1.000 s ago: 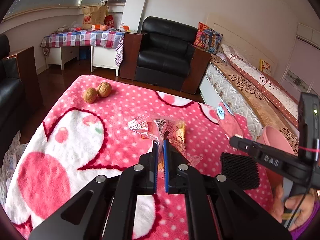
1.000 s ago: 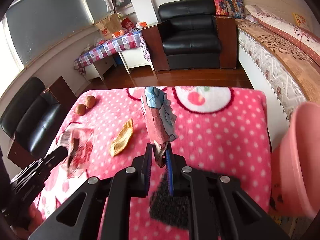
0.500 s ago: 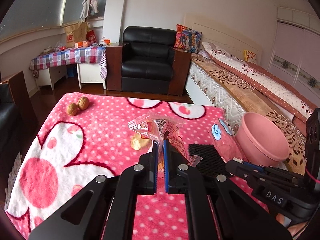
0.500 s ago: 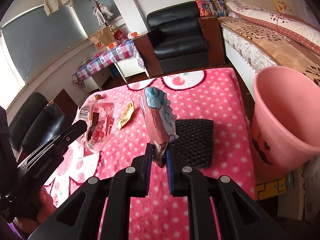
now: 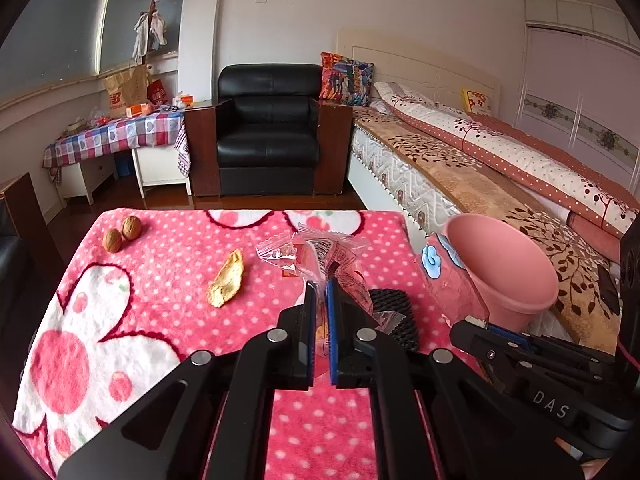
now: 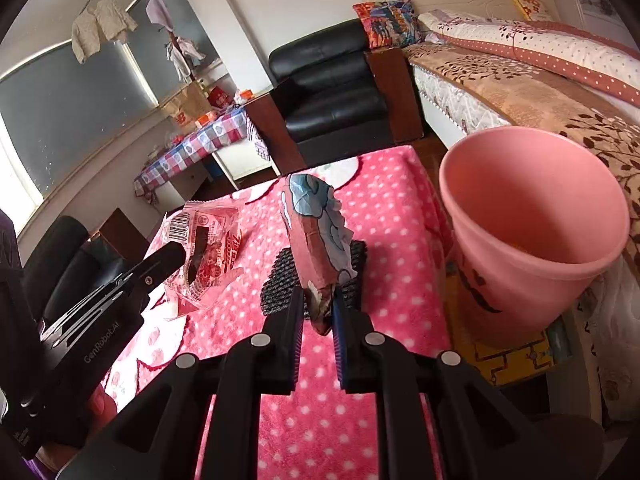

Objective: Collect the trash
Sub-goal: 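Carry both wrappers over the pink bucket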

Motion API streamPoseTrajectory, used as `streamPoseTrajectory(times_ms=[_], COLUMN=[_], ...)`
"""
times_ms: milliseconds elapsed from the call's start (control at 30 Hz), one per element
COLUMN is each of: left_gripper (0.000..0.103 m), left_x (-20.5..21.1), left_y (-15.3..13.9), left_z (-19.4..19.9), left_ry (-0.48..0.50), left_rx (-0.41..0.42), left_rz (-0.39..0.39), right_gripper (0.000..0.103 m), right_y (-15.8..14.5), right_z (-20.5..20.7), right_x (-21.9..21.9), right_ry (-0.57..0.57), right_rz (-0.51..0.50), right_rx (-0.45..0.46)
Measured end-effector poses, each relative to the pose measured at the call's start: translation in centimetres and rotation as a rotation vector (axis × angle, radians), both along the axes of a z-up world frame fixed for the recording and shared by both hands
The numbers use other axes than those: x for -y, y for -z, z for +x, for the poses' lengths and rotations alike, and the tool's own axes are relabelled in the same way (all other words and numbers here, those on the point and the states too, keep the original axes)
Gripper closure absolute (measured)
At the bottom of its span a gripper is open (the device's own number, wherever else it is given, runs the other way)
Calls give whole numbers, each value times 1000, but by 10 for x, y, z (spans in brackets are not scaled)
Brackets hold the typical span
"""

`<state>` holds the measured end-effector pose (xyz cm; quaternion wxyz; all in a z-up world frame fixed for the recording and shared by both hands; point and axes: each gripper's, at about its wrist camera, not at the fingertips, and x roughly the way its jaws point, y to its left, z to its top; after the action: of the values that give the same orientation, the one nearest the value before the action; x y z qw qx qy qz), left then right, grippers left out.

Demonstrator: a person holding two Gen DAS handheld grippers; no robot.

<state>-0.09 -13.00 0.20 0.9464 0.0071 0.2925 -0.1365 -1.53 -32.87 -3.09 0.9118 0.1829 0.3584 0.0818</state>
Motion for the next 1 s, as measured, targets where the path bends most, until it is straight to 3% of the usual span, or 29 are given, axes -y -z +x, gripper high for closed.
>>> streamPoseTrajectory(times_ms=[567, 1000], left_gripper=[99, 99], left_x=[72, 125], left_y=[-16, -15], left_z=[6, 16], left_ry=[126, 258], left_rx=[68, 64], left_rz=[16, -33], right_gripper=[89, 88], right_y=[-11, -7], right_z=[-11, -11], right_x=[68, 131], right_ry=[172, 320], right_rz=[18, 28], right_rx=[36, 31])
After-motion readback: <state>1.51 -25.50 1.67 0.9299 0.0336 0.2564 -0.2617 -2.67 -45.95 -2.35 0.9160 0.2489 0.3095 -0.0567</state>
